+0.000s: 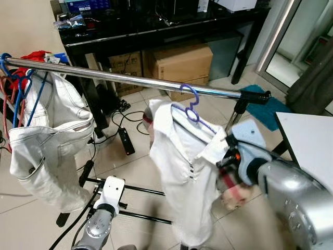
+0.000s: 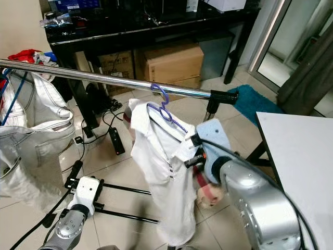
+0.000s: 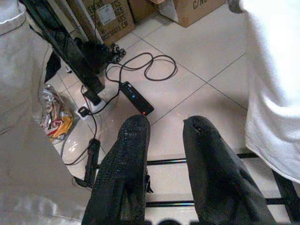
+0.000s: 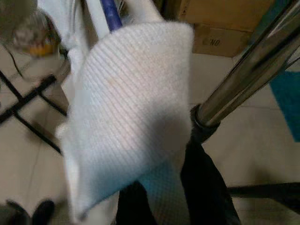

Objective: Hang hanger

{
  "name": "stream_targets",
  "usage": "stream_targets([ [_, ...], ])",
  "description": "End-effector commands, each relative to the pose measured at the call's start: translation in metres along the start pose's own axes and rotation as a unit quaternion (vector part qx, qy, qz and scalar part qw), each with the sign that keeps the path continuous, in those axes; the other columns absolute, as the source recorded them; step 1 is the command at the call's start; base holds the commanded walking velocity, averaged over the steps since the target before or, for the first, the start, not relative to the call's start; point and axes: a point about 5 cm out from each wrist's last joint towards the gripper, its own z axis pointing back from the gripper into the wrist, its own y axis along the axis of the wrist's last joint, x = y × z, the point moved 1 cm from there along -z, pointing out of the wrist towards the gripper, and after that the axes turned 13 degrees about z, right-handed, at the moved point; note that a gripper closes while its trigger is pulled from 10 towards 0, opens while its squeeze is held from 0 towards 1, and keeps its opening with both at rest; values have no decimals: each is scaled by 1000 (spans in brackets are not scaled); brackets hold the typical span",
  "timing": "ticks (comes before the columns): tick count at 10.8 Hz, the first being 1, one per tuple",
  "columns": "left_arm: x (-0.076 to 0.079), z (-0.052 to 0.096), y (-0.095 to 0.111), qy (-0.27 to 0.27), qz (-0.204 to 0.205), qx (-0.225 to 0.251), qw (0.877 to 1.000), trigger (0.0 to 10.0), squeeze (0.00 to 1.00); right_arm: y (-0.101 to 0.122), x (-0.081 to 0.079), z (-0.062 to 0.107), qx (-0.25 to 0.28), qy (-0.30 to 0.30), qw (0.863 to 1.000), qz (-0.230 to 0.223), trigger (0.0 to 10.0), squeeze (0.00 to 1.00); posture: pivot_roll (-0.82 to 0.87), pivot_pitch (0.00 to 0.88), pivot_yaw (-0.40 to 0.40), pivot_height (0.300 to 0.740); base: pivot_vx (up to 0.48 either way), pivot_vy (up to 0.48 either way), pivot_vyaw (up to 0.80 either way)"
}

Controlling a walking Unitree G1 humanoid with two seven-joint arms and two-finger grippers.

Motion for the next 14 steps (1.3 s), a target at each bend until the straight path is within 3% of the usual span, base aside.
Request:
stream_targets([
  [1,0,1,-1,0,-4,-2,1000,10000,0,5,0,4,0,4,1000,9,10000,0,81,37,-12,740,0,0,0],
  [2,0,1,-1,1,-3,-2,1000,10000,0,3,3,3,-27,2,1000,11,10000,0,83,36,-14,740,0,0,0],
  [4,0,1,-1,2,-3,-2,1000,10000,0,13,9,5,-21,-4,1000,-4,10000,0,83,35,-14,740,0,0,0],
  [7,0,3,-4,2,-4,-5,1000,10000,0,37,9,17,51,4,999,-7,10000,0,72,38,-10,740,0,0,0],
  [11,2,2,-5,-3,-6,-11,1000,10000,0,30,5,18,21,20,1000,0,10000,0,56,44,-7,740,0,0,0],
  [14,6,2,-5,-3,-2,-9,1000,10000,0,31,10,10,16,15,999,-38,10000,0,60,55,-12,740,0,0,0],
])
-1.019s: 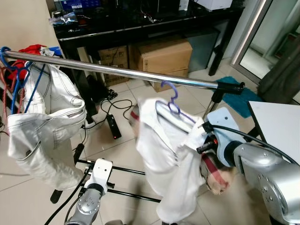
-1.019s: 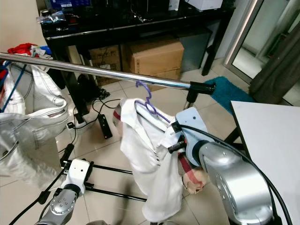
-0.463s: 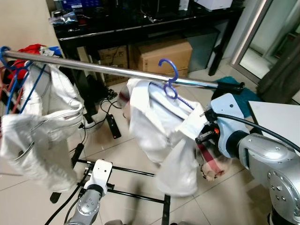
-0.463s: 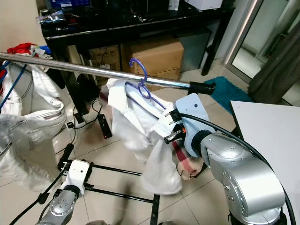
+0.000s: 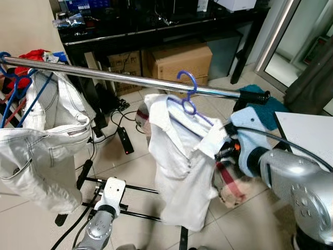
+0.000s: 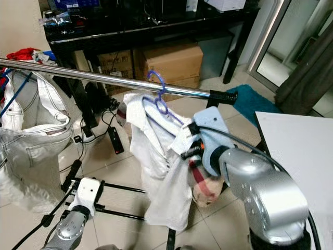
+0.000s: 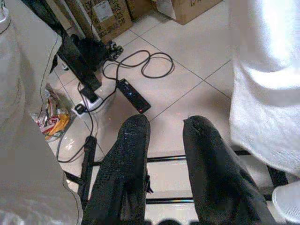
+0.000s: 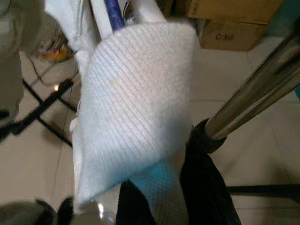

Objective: Hang hanger

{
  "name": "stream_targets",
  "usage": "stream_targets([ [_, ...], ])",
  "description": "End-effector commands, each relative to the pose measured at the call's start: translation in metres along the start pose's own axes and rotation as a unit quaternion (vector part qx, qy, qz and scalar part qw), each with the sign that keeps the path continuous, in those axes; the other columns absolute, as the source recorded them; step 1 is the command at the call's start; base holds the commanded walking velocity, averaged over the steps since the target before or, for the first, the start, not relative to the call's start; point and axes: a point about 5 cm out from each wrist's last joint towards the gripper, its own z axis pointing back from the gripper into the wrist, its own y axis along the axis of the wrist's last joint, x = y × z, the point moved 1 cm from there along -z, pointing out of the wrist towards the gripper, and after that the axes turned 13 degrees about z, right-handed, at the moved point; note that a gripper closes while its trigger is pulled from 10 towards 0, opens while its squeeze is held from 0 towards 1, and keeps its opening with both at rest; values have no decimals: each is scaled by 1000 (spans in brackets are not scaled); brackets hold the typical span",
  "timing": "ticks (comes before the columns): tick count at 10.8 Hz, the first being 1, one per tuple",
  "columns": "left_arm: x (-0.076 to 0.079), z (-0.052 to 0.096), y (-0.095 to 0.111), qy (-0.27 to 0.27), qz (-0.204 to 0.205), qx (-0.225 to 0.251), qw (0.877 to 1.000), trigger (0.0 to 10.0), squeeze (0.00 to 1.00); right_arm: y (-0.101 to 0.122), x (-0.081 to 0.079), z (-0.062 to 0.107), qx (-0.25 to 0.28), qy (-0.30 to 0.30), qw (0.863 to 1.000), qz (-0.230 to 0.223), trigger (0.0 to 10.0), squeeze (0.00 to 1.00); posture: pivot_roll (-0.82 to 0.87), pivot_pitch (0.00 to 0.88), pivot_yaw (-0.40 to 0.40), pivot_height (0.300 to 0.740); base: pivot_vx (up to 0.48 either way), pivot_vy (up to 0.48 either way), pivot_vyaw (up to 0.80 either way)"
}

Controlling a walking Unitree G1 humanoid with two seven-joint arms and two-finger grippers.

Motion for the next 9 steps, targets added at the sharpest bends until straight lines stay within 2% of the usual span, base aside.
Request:
stream_targets([
  [1,3,3,-5,-4,-3,-7,1000,10000,0,4,4,0,10,-16,1000,-25,10000,0,59,64,-13,740,0,0,0],
  [4,5,5,-7,-7,-2,-8,1000,10000,0,-9,4,-10,-20,-52,993,-106,10000,0,66,76,-11,740,0,0,0],
  [8,0,5,-6,-6,-7,-5,1000,10000,0,-32,-4,-5,-53,-41,993,-94,10000,0,63,83,-2,740,0,0,0],
  [9,0,5,-6,-7,-9,-6,1000,10000,0,-31,-3,-4,-51,-45,993,-95,10000,0,56,80,1,740,0,0,0],
])
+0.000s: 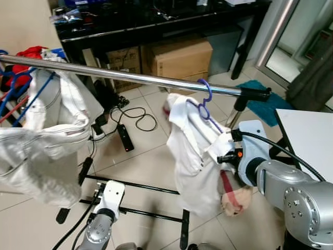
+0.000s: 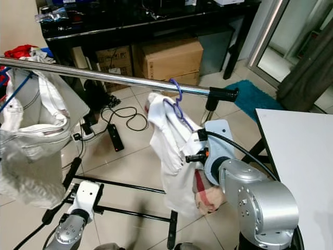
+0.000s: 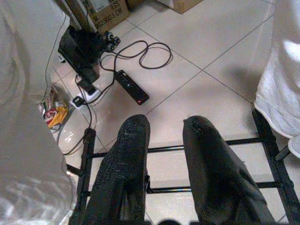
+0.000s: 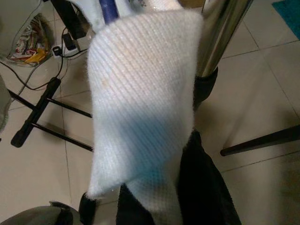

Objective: Hang hanger

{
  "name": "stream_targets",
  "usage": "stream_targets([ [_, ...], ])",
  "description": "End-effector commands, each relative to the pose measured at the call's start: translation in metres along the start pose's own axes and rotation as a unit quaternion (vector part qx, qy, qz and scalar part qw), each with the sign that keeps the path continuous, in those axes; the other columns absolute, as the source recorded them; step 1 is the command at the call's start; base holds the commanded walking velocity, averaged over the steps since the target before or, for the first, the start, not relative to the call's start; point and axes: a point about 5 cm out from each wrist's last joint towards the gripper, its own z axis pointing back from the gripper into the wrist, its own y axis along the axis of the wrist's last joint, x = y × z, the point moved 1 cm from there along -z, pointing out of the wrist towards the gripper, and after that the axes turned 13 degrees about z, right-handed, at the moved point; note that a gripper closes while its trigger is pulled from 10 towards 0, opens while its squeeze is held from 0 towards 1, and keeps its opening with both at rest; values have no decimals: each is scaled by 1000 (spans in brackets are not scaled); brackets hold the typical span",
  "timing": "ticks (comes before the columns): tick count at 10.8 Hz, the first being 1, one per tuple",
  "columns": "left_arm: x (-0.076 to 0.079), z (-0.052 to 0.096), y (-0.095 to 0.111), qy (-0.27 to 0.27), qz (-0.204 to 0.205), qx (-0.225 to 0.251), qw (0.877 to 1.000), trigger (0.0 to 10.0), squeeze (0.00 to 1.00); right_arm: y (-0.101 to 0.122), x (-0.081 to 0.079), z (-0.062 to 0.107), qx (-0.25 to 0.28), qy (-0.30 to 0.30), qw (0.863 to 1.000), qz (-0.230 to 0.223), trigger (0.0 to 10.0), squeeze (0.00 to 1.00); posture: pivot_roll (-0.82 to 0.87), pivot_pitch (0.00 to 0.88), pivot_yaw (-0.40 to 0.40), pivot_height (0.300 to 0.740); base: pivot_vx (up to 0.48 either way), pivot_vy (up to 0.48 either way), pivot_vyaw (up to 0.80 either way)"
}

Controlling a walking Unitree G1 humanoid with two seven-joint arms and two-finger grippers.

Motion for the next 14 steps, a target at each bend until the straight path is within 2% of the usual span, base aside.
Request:
stream_targets([
  [1,2,-1,2,-9,-6,3,1000,10000,0,2,2,4,8,-8,1000,5,10000,0,54,78,0,740,0,0,0],
  [3,3,-3,4,-11,-5,5,1000,10000,0,-6,3,4,-11,-14,1000,16,10000,0,51,76,-4,740,0,0,0],
  [4,5,-3,4,-12,-3,6,1000,10000,0,-10,3,3,-19,-13,1000,11,10000,729,51,76,-4,740,0,0,0],
  [5,7,-3,4,-13,-2,6,1000,10000,0,-16,3,0,-18,-10,1000,9,10000,1000,51,76,-4,740,0,0,0],
  [6,7,-3,3,-13,-2,5,1000,10000,0,-21,3,-2,-14,-7,1000,11,10000,1000,56,70,-9,740,0,0,0],
  [7,6,-2,3,-11,-1,4,1000,10000,0,-28,2,-5,-2,7,1000,11,10000,902,59,68,-11,740,0,0,0],
  [8,5,-2,3,-9,-1,5,1000,10000,0,-33,-2,-6,1,23,999,22,10000,0,66,63,-13,740,0,0,0],
  [11,3,-3,5,-4,0,7,1000,10000,0,-41,-2,-11,22,30,999,9,10000,0,77,55,-15,740,0,0,0],
  [12,3,-3,5,-4,0,8,1000,10000,0,-46,-1,-12,30,29,999,4,10000,757,79,52,-15,740,0,0,0],
  [13,1,-3,5,-2,0,9,1000,10000,0,-52,-4,-12,35,49,998,-4,10000,1000,80,51,-15,740,0,0,0],
  [14,1,-3,4,-2,0,8,1000,10000,0,-54,-6,-12,36,63,997,-3,10000,851,79,50,-15,740,0,0,0],
])
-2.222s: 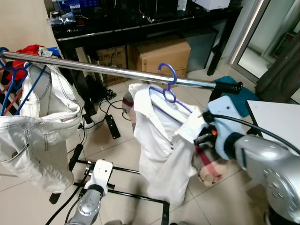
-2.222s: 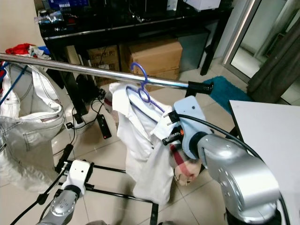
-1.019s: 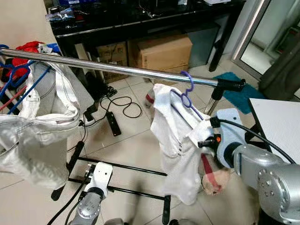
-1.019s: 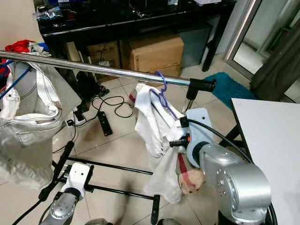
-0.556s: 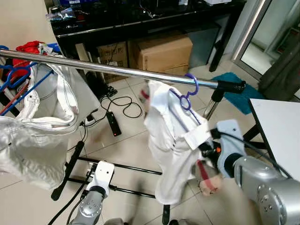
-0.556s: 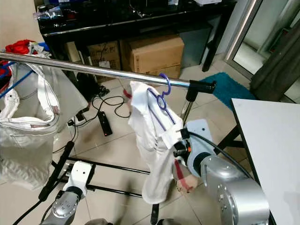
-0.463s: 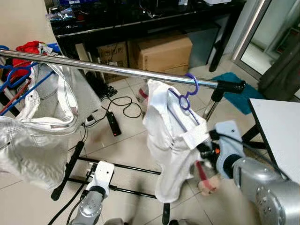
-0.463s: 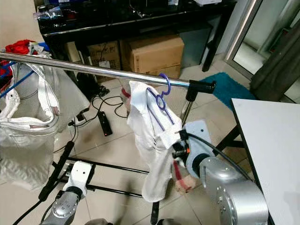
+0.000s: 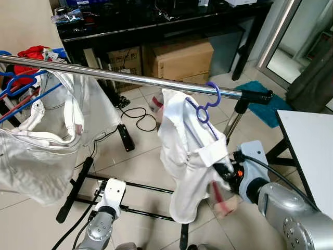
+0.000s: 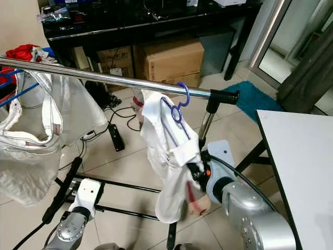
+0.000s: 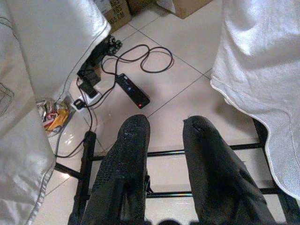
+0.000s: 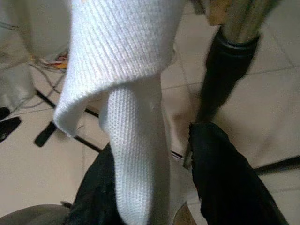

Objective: Hang hanger

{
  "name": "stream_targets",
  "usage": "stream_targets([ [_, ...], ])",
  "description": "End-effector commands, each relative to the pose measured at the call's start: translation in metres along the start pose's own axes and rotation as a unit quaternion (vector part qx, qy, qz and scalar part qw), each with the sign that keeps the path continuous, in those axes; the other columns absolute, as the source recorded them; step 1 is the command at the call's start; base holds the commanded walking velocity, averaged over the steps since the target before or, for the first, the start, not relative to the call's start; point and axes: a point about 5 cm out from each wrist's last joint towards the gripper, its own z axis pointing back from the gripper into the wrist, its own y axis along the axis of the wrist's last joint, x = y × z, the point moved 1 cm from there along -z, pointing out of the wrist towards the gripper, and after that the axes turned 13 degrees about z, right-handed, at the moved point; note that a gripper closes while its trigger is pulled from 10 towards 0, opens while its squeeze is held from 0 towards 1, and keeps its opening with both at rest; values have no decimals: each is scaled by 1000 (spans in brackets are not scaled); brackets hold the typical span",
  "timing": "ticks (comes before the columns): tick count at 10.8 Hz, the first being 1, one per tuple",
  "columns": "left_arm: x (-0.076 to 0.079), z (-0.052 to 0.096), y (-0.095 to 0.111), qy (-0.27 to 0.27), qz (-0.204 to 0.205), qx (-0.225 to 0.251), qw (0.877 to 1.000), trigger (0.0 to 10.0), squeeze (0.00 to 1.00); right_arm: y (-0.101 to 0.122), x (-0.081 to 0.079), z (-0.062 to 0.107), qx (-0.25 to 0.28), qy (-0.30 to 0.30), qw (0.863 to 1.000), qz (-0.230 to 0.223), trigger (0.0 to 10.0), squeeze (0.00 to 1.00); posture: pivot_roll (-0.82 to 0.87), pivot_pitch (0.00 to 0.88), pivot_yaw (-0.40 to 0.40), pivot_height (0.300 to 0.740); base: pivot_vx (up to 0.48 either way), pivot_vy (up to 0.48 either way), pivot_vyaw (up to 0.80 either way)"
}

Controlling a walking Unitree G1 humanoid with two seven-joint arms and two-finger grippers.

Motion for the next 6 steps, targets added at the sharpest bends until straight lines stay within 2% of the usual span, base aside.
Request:
stream_targets([
  [1,0,1,-1,-1,-1,0,1000,10000,0,-11,-1,-1,-21,13,1000,-7,10000,0,78,50,-16,740,0,0,0],
  [4,3,1,-1,-5,0,-1,1000,10000,0,-26,1,4,-4,18,1000,-3,10000,0,72,53,-15,740,0,0,0],
  [6,4,1,-2,-7,0,-2,1000,10000,0,-34,1,5,-2,19,1000,-1,10000,1000,67,55,-14,740,0,0,0],
])
